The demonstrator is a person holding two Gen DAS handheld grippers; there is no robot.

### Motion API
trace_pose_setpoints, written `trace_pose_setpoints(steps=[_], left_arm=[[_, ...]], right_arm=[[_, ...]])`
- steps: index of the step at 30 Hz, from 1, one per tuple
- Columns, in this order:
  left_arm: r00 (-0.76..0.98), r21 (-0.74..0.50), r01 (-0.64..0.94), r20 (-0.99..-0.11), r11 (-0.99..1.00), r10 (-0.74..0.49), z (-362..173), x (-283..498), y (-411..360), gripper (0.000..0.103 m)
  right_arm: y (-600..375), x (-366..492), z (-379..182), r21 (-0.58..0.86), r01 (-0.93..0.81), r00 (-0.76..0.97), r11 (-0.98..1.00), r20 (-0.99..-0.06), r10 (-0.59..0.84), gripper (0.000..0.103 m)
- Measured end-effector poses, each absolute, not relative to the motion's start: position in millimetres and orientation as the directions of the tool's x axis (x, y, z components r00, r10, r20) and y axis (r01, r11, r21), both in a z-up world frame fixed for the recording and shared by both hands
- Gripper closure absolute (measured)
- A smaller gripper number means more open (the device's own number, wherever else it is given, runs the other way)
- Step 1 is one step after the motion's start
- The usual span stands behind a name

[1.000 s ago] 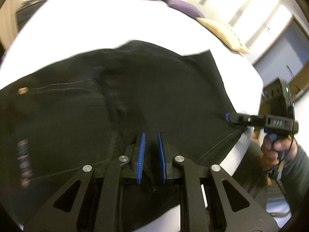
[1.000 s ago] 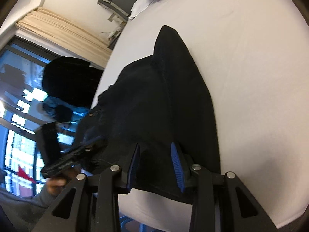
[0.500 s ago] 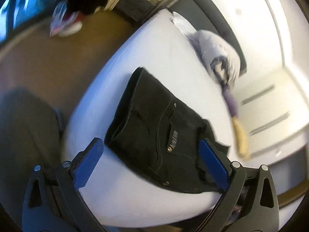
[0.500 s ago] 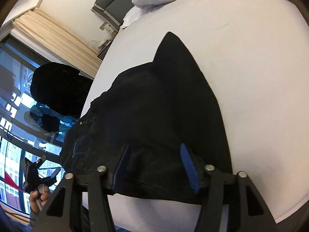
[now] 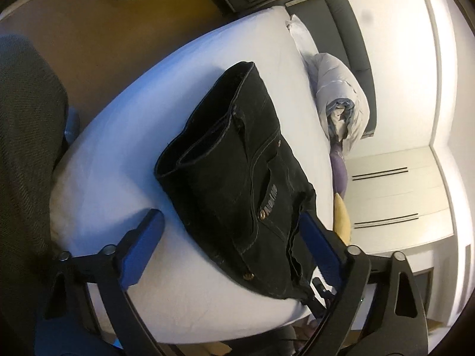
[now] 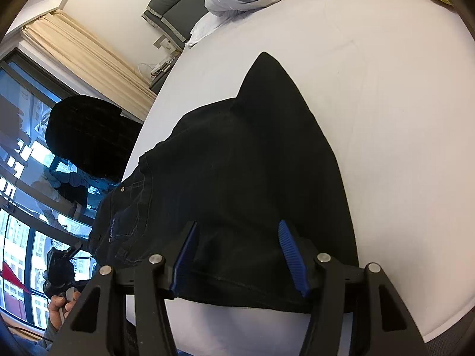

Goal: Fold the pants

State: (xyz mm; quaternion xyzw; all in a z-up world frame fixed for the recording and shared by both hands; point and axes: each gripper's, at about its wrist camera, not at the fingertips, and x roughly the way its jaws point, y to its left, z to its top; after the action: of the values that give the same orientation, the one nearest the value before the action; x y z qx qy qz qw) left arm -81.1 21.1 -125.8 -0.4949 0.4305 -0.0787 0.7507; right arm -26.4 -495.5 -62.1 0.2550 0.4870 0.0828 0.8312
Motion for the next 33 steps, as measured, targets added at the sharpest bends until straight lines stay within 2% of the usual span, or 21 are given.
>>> trace_pose_setpoints(steps=[2,6,8,11,12,21,23,30,33], left_arm=[[0.632,-0.829,-0.315,-0.546,0.462,-0.549,-134,-76,22,0.021],[0.66,-0.871,-0.36,-0.491,0.335,-0.568,-155,-64,32,0.042],[0.667,-0.882,-0.373,-0.471,0.288,-0.577,-162,-60,34,0.047],[0.654,-0.893,-0.389,-0.44,0.225,-0.616,-174,-58,37,0.074],[0.648,-0.898,-0.393,-0.424,0.2,-0.633,-178,-56,37,0.078],[0.628,-0.899,-0.388,-0.419,0.203,-0.656,-180,-46,37,0.086],[0.627,-0.9,-0.375,-0.422,0.221,-0.655,-173,-39,37,0.087],[0.625,-0.898,-0.289,-0.439,0.33,-0.646,-120,-20,29,0.088],[0.619,-0.876,-0.24,-0.47,0.419,-0.629,-87,-9,17,0.088]], right_arm=[[-495,-27,-62,0.502,0.11,0.514,0.858,-0.767,0.384,0.043],[-494,-27,-62,0.503,0.113,0.513,0.857,-0.768,0.383,0.043],[-494,-27,-62,0.503,0.115,0.513,0.857,-0.768,0.383,0.043],[-494,-27,-62,0.504,0.115,0.513,0.856,-0.768,0.383,0.043],[-494,-27,-61,0.505,0.116,0.513,0.855,-0.768,0.384,0.043],[-496,-22,-43,0.548,0.14,0.535,0.825,-0.743,0.402,0.044],[-488,-17,-36,0.578,0.108,0.539,0.809,-0.717,0.441,0.049],[-437,27,-29,0.648,-0.042,0.479,0.761,-0.655,0.584,0.049],[-410,61,-41,0.699,-0.092,0.396,0.709,-0.627,0.671,0.049]])
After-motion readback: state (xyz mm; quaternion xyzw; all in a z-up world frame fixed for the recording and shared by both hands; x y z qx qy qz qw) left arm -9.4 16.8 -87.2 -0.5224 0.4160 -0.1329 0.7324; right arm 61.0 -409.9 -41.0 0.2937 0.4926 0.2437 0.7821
